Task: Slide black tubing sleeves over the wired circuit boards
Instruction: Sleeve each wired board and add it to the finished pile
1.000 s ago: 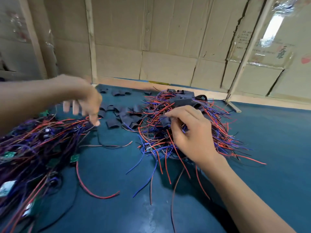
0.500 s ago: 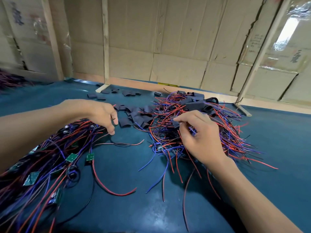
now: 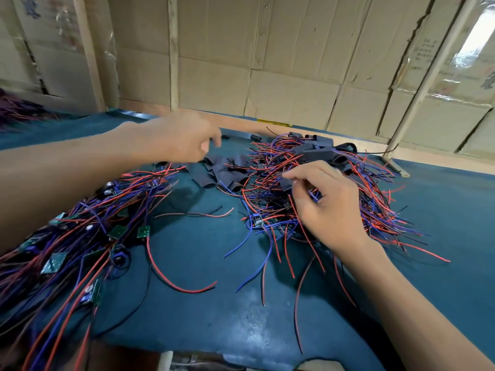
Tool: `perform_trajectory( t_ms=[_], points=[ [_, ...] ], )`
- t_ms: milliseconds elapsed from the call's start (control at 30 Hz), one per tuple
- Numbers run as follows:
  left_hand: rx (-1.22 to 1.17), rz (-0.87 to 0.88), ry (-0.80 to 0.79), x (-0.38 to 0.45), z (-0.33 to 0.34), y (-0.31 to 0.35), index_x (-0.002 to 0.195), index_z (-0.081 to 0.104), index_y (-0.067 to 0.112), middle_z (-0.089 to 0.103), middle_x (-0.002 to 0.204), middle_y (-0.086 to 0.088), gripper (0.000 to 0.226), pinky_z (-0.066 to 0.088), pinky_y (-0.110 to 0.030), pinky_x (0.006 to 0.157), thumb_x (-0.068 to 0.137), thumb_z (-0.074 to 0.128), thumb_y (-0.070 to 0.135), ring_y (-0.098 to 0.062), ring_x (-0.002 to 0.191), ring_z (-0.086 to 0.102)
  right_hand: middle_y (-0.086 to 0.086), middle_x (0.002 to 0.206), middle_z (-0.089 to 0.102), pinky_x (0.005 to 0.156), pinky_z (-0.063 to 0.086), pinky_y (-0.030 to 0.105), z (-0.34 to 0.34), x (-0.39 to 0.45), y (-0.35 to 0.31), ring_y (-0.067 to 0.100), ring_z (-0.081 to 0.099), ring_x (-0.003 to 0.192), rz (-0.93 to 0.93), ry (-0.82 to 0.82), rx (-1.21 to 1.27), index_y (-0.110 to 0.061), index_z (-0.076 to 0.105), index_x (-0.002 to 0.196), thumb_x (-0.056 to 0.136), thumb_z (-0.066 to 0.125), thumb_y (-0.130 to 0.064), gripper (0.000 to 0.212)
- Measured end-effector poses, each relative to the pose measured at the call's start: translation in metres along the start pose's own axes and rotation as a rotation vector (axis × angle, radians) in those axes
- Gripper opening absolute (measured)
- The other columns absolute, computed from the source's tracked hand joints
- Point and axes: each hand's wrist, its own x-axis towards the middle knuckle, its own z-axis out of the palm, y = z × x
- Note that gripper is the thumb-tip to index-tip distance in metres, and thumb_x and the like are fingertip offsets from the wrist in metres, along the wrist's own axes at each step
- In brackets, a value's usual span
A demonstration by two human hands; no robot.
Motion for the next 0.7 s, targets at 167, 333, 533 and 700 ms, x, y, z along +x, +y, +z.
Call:
perform_trajectory(
  t_ms=[167, 333, 533, 700],
  points=[
    [-0.936, -0.058, 0.128, -0.012, -0.034, 0.047, 0.096, 0.074, 0.017, 0.074, 0.075, 0.000, 0.027, 0.054, -0.014, 0.062, 0.079, 0.067, -0.002, 0.001, 0.058, 0.064, 0.006, 0.112, 0.066, 0.073, 0.053, 0.029, 0.003, 0.006, -0.018, 0.011, 0.069, 0.081, 0.193, -0.071, 0.342, -0.019, 0.066, 0.125, 0.087, 0.080, -0.017, 0.041],
    [-1.387, -0.219, -0.211, -0.034, -0.025, 0.083, 0.092, 0.067, 0.002, 0.072, 0.074, -0.014, 0.009, 0.057, -0.026, 0.057, 0.086, 0.068, -0.005, -0.018, 0.066, 0.071, 0.000, 0.101, 0.069, 0.077, 0.046, 0.017, 0.004, 0.007, -0.024, 0.015, 0.063, 0.075, 0.109, -0.118, 0.328, -0.006, 0.072, 0.120, 0.082, 0.080, -0.019, 0.041],
    [-1.303, -0.126, -0.464, -0.047, -0.023, 0.047, 0.109, 0.070, 0.023, 0.076, 0.105, 0.000, 0.040, 0.057, -0.025, 0.067, 0.072, 0.084, 0.019, -0.015, 0.091, 0.074, -0.008, 0.092, 0.066, 0.075, 0.042, 0.013, 0.003, 0.003, -0.023, 0.001, 0.057, 0.075, 0.103, -0.162, 0.234, -0.006, 0.076, 0.113, 0.085, 0.080, -0.017, 0.030],
    [-0.149, 0.024, -0.997, -0.079, -0.022, 0.027, 0.093, 0.065, 0.049, 0.061, 0.103, 0.016, 0.047, 0.053, -0.025, 0.085, 0.056, 0.092, 0.040, -0.009, 0.094, 0.062, -0.004, 0.100, 0.069, 0.079, 0.043, 0.011, 0.001, 0.003, -0.020, 0.002, 0.061, 0.085, 0.154, -0.128, 0.222, -0.009, 0.075, 0.115, 0.086, 0.079, -0.019, 0.031]
  ],
)
